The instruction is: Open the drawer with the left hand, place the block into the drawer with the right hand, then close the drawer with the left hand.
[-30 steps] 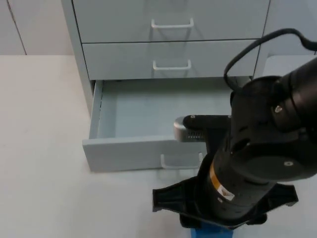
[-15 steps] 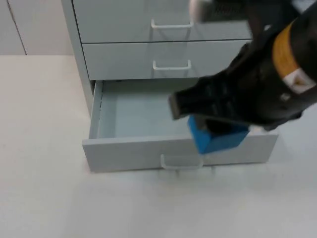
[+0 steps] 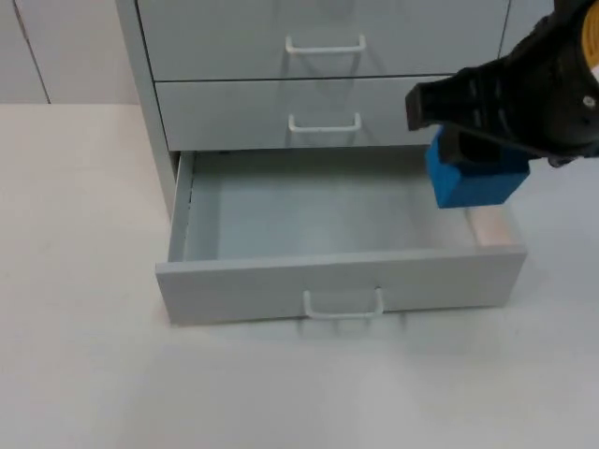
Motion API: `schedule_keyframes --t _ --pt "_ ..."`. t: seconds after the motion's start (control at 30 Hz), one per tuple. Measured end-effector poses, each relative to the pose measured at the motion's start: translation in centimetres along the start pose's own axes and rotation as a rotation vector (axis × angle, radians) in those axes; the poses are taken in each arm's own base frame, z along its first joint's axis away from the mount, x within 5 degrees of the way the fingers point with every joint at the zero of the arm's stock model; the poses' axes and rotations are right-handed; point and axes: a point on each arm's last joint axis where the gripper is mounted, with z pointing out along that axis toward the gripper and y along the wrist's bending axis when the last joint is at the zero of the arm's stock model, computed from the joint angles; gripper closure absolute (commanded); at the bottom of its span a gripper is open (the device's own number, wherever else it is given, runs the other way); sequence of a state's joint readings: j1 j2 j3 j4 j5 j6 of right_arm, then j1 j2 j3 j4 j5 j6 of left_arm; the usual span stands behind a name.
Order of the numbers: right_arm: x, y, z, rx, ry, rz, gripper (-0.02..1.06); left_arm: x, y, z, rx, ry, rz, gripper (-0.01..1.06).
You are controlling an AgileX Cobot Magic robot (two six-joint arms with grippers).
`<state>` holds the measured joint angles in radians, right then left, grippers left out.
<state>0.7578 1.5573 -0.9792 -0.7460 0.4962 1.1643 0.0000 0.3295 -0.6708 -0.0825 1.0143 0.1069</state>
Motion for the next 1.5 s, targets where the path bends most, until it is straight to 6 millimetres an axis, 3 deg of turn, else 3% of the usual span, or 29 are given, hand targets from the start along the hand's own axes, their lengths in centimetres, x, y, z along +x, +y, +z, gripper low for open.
schedule_keyframes --t 0.17,0.3,0.33,0.47,0.5,0.63,0.77,0.83,0.87,1.0,1.03,1.13,1.3,1.5 --pt "0.4 0.2 2.7 -0.049 0.016 -0.018 1.05 0.0 0.0 0.0 0.0 -0.004 0.0 0.22" --pt "0.4 0.6 6.8 -0.014 0.055 -0.055 1.05 0.0 0.0 0.0 0.0 -0.004 0.0 0.22" --pt "0.4 0.6 6.8 -0.014 0.055 -0.055 1.05 0.0 0.0 0.0 0.0 -0.004 0.0 0.22" --pt "0.2 1.3 10.3 0.006 0.076 -0.082 1.05 -0.1 0.0 0.0 -0.001 -0.006 0.0 0.22" --pt "0.2 1.3 10.3 0.006 0.076 -0.082 1.05 -0.1 0.0 0.0 -0.001 -0.006 0.0 0.22" --pt "1.1 1.8 13.3 0.025 0.117 -0.099 1.05 -0.1 0.0 0.0 -0.001 -0.006 0.0 0.22" --pt "1.5 2.0 14.2 0.015 0.127 -0.102 1.03 -0.1 0.0 0.0 -0.001 -0.006 0.0 0.22" --pt "1.6 2.1 14.3 0.011 0.126 -0.103 0.9 -0.1 0.0 0.0 -0.001 -0.006 0.0 0.22" --pt "1.6 2.1 14.4 0.01 0.127 -0.103 0.9 -0.1 0.0 0.0 -0.001 -0.006 0.0 0.22" --pt "1.6 2.2 14.4 0.001 0.124 -0.102 0.5 -0.1 0.0 0.0 -0.001 -0.006 0.0 0.22" --pt "1.6 2.2 14.4 0.0 0.123 -0.102 0.5 -0.1 0.0 0.0 -0.001 -0.006 0.0 0.22" --pt "1.6 2.2 14.4 -0.003 0.122 -0.102 0.27 -0.1 0.0 0.0 -0.001 -0.006 0.0 0.22" --pt "1.3 2.3 14.0 -0.012 0.116 -0.082 0.24 -0.1 0.0 0.0 -0.001 -0.006 0.0 0.22" --pt "-2.5 2.5 8.9 -0.072 0.006 -0.041 0.24 -0.1 0.0 0.0 -0.001 -0.006 0.0 0.22"
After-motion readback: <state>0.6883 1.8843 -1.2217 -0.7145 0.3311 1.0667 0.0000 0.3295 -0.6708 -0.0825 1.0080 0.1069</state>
